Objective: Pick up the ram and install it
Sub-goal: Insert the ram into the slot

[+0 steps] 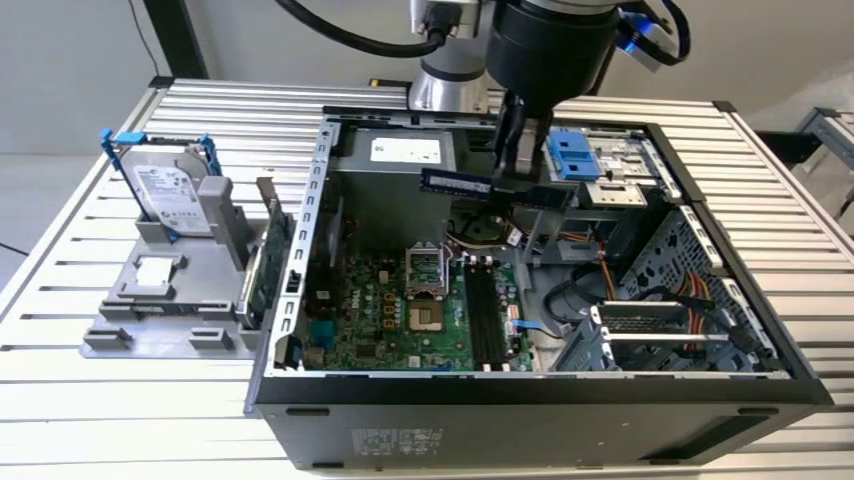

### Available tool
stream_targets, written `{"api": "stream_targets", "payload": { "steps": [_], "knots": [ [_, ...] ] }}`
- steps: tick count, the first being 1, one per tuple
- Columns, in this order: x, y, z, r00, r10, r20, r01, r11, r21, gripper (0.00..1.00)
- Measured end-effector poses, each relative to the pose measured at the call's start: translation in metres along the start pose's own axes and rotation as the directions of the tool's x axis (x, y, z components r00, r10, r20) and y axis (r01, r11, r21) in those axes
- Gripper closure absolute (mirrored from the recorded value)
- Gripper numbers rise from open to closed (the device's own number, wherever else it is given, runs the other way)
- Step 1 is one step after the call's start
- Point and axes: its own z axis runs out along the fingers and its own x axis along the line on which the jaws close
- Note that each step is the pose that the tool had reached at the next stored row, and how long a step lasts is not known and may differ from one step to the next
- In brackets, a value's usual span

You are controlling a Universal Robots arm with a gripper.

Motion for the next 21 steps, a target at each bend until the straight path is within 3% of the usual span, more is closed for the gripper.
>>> {"api": "stream_targets", "payload": {
  "steps": [6, 11, 21],
  "knots": [
    [0.0000, 0.0000, 0.0000, 0.9984, 0.057, 0.0008, -0.057, 0.9984, 0.0023, 1.00],
    [0.0000, 0.0000, 0.0000, 0.9945, 0.105, 0.0015, -0.105, 0.9945, 0.0043, 1.00],
    [0.0000, 0.0000, 0.0000, 0.9786, 0.206, 0.0032, -0.206, 0.9786, 0.0082, 1.00]
  ]
}}
